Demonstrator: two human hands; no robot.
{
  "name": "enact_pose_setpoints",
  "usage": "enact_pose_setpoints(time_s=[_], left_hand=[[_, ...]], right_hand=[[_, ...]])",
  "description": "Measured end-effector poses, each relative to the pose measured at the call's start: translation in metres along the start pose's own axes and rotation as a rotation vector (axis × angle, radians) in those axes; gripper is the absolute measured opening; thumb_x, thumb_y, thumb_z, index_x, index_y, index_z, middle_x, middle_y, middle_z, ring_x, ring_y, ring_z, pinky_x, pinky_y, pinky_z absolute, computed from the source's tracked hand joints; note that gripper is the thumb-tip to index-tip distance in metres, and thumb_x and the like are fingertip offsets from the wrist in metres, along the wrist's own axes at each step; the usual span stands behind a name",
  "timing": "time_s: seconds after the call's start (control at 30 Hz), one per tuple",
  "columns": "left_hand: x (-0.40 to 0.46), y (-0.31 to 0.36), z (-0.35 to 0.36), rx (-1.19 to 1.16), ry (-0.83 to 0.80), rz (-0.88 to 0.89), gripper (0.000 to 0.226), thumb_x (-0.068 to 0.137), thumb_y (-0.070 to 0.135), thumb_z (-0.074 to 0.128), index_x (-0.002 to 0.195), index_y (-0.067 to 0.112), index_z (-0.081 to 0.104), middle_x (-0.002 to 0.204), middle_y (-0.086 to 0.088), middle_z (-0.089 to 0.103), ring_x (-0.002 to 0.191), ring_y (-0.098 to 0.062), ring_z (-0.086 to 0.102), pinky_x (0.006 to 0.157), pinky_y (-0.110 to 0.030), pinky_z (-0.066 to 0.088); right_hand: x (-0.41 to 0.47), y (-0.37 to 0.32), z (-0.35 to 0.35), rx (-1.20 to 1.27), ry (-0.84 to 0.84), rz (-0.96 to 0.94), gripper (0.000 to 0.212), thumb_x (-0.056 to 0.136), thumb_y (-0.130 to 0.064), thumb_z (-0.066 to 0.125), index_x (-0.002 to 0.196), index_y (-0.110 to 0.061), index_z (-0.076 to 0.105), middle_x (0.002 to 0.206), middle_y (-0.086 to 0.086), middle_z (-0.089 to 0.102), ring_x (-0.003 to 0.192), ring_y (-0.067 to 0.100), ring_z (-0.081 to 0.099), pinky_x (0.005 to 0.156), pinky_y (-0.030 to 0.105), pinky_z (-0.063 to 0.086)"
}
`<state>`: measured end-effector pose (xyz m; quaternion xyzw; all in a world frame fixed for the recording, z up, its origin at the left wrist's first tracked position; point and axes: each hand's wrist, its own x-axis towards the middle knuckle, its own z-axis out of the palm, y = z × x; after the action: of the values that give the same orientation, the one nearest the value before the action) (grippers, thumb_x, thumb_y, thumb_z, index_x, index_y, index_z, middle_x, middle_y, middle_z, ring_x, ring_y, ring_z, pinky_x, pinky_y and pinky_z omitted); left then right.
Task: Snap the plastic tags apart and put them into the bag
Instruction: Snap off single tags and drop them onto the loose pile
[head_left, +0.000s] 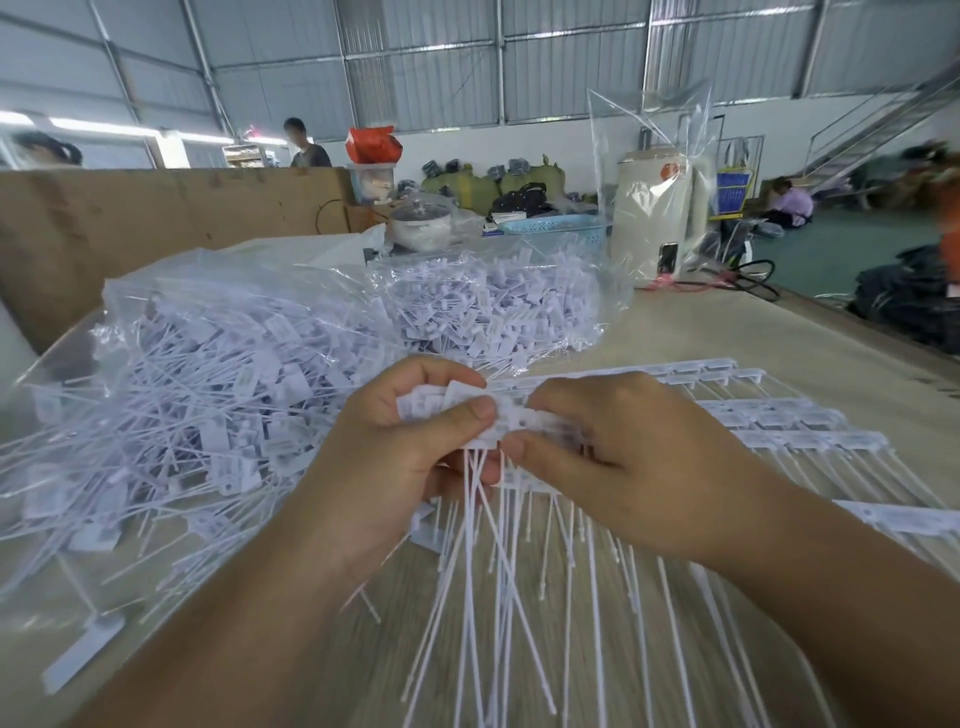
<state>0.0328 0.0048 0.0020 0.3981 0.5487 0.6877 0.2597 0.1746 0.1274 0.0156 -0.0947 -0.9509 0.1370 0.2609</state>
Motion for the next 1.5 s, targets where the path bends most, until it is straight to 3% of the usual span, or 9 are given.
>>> enact_pose_setpoints(time_s=[0.37,0.7,0.83,0.9,0.97,1.07,1.17,1.27,1.5], left_hand=[[0.002,0.002,0.001,-0.018,0.102,0.031,0.025,0.055,0.025,0.077,0.079,0.019,0.071,0.069,-0.012,0.068,0.047,-0.024,0.061,0.046,-0.033,0.054],[-0.001,0.001,0.011,-0.139,0.201,0.094,0.006,0.068,0.017,0.071,0.073,0.019,0.069,0.069,-0.01,0.068,0.05,-0.021,0.062,0.045,-0.027,0.051],[-0.002,-0.001,0.01,-0.19,0.231,0.054,0.007,0.071,0.014,0.069,0.078,0.017,0.068,0.073,-0.014,0.07,0.05,-0.023,0.062,0.047,-0.028,0.052],[-0.001,-0.001,0.008,-0.184,0.234,0.044,0.007,0.071,0.015,0.07,0.076,0.019,0.07,0.075,-0.014,0.071,0.051,-0.024,0.064,0.048,-0.029,0.053],[0.0,-0.001,0.006,-0.166,0.225,0.04,0.007,0.071,0.016,0.071,0.076,0.021,0.071,0.076,-0.013,0.071,0.052,-0.024,0.064,0.049,-0.03,0.053],[0.0,-0.003,0.006,-0.09,0.193,0.064,0.009,0.069,0.019,0.073,0.077,0.021,0.07,0.075,-0.01,0.071,0.055,-0.025,0.066,0.051,-0.033,0.055],[-0.001,-0.004,0.007,0.02,0.145,0.099,0.014,0.068,0.024,0.077,0.08,0.023,0.07,0.075,-0.01,0.072,0.057,-0.026,0.067,0.051,-0.033,0.055],[-0.003,-0.005,0.011,0.107,0.067,0.106,0.01,0.075,0.023,0.077,0.081,0.025,0.07,0.077,-0.007,0.072,0.061,-0.024,0.068,0.05,-0.033,0.055],[-0.003,-0.005,0.009,0.068,0.022,0.064,0.011,0.072,0.026,0.072,0.082,0.023,0.07,0.078,-0.009,0.071,0.063,-0.025,0.067,0.055,-0.035,0.055]], right_hand=[[0.003,0.008,-0.001,0.038,-0.009,-0.029,0.034,0.09,-0.048,0.048,0.078,-0.017,0.051,0.059,-0.005,0.047,0.058,0.016,0.048,0.058,0.044,0.044],[0.004,-0.005,0.015,-0.043,0.226,0.011,0.033,0.092,-0.051,0.04,0.072,-0.026,0.036,0.056,-0.008,0.04,0.052,0.017,0.046,0.047,0.031,0.031],[0.008,0.013,0.01,0.155,0.431,0.16,0.042,0.092,-0.045,0.05,0.061,-0.024,0.031,0.05,-0.011,0.047,0.039,0.007,0.038,0.038,0.02,0.025],[0.009,0.023,0.003,0.176,0.481,0.198,0.044,0.091,-0.044,0.052,0.06,-0.022,0.028,0.046,-0.006,0.036,0.041,0.008,0.032,0.039,0.019,0.023],[0.007,0.027,0.002,0.214,0.45,0.192,0.044,0.089,-0.045,0.053,0.061,-0.02,0.03,0.046,-0.006,0.031,0.041,0.009,0.028,0.039,0.02,0.026],[0.004,0.019,0.007,0.222,0.247,0.067,0.036,0.093,-0.048,0.052,0.066,-0.025,0.042,0.05,-0.011,0.045,0.038,0.008,0.034,0.039,0.02,0.029],[0.002,0.008,0.013,0.133,0.038,-0.053,0.023,0.091,-0.05,0.05,0.098,-0.028,0.054,0.056,-0.009,0.052,0.046,0.008,0.048,0.045,0.032,0.04],[0.001,0.007,0.017,0.131,-0.033,-0.066,0.037,0.094,-0.046,0.051,0.125,-0.027,0.044,0.059,-0.012,0.049,0.05,0.005,0.047,0.049,0.027,0.034],[0.002,0.007,0.02,0.127,-0.051,-0.077,0.045,0.094,-0.048,0.047,0.134,-0.031,0.035,0.056,-0.017,0.051,0.049,-0.001,0.049,0.047,0.017,0.027]])
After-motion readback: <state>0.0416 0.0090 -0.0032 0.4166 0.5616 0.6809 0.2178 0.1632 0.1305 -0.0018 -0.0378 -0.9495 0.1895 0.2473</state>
